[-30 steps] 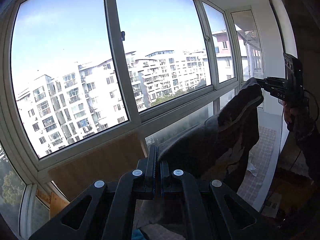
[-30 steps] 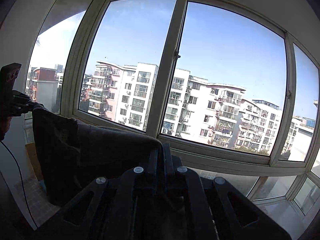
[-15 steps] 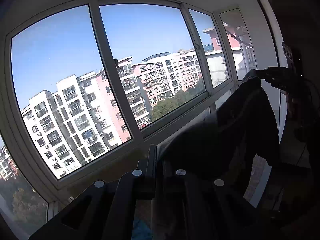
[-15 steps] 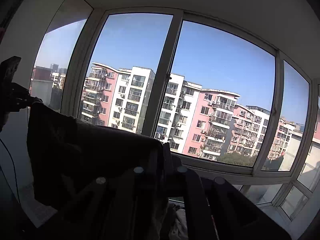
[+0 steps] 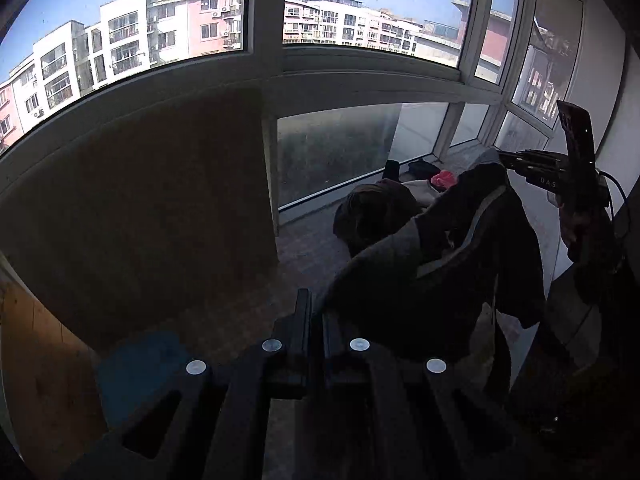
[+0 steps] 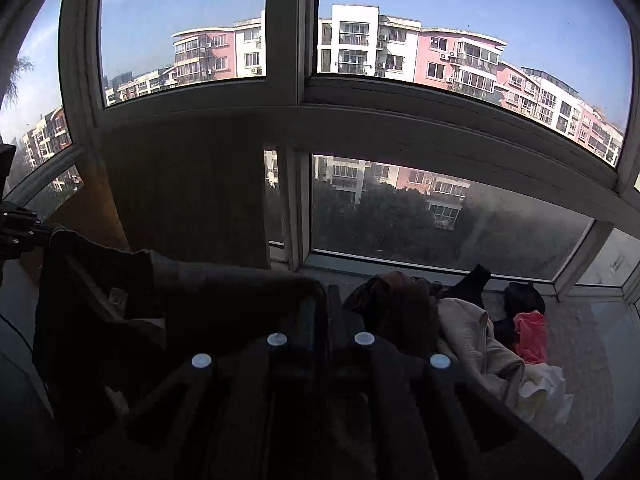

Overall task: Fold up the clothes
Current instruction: 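Lower the shirt flat onto the plaid cloth with both tools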

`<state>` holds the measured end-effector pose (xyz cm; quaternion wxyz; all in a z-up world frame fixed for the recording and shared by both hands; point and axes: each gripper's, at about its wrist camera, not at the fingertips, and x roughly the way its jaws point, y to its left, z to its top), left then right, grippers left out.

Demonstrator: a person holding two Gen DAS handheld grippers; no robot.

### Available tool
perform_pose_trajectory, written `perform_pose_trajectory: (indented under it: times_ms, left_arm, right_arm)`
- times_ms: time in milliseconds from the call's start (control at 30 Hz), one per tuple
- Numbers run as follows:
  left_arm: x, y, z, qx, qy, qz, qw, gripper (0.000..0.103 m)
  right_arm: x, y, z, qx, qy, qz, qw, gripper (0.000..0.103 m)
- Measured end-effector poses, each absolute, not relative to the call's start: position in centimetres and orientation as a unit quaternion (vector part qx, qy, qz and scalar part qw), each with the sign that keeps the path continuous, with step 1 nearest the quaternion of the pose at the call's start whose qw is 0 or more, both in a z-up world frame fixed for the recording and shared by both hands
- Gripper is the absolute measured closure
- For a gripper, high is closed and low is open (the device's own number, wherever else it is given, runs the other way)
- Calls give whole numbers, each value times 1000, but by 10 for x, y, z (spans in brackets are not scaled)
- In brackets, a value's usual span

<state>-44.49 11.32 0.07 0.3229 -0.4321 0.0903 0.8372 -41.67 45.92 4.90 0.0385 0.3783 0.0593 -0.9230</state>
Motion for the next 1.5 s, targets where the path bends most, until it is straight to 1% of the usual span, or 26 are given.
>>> perform_pose_trajectory:
  times_ms: [33,67,133,167,200,267,333,400,467,500,533,633,800,833,867,933,1000,1100,1167,1233,1300,1333,1400,1433,1500]
  left_arm:
    - [-464,116,-43,-461,89,826,312,93]
    - [-482,119,-85,-491,87,813,300,91]
    - [-505,115,-156,-544,89,791,264,92]
    - [-509,110,-182,-561,92,784,248,92]
    - [-519,102,-202,-577,85,778,233,94]
    - [-525,88,-220,-594,70,770,221,95]
    - [-517,76,-227,-600,65,763,230,94]
    - [-506,78,-229,-601,72,755,254,89]
    - [-499,88,-232,-601,83,743,283,81]
    - [-496,95,-240,-603,86,737,295,81]
    - [-494,103,-248,-603,96,733,301,81]
    - [-492,132,-271,-596,157,731,294,81]
    - [-488,163,-296,-588,239,723,274,81]
    - [-487,168,-300,-581,262,722,267,82]
    - [-486,171,-303,-578,276,721,265,91]
    - [-489,170,-303,-584,262,719,270,102]
    - [-492,165,-299,-592,239,719,275,102]
    - [-497,152,-284,-599,190,724,286,102]
    - [-500,142,-272,-597,157,730,293,102]
    - [-501,132,-264,-594,141,737,290,102]
    - [-504,123,-258,-594,119,741,288,102]
    - [-504,119,-256,-592,113,744,287,102]
    - [-502,117,-254,-585,119,751,283,102]
    - [-500,118,-256,-584,126,749,286,102]
    - [-498,122,-263,-591,140,737,296,98]
  right_arm:
    - [-431,462,8,411,53,-909,38,99]
    - [-444,466,-34,445,44,-894,40,99]
    - [-466,472,-95,498,23,-866,42,99]
    - [-477,475,-124,523,13,-851,43,99]
    - [-485,475,-139,532,23,-845,39,98]
    - [-495,474,-156,536,67,-841,31,97]
    - [-503,476,-158,540,73,-837,49,95]
    - [-510,476,-156,544,76,-831,84,94]
    - [-507,468,-155,540,113,-828,98,87]
    - [-504,467,-155,541,125,-826,101,82]
    - [-502,467,-156,541,136,-823,103,79]
    - [-502,470,-167,554,138,-813,114,79]
    - [-502,479,-181,566,144,-803,115,79]
    - [-502,481,-183,567,145,-803,114,79]
    - [-502,482,-185,567,147,-802,116,79]
    - [-500,482,-185,566,153,-800,124,79]
    - [-500,479,-184,560,162,-802,130,77]
    - [-507,474,-187,554,182,-802,127,59]
    - [-513,469,-195,557,195,-799,119,59]
    - [-519,465,-206,570,199,-788,120,59]
    - [-521,462,-217,585,194,-775,136,59]
    - [-521,460,-220,590,193,-771,144,62]
    - [-518,457,-222,589,207,-768,140,66]
    - [-517,456,-223,590,211,-767,141,66]
    - [-516,456,-224,588,218,-766,141,66]
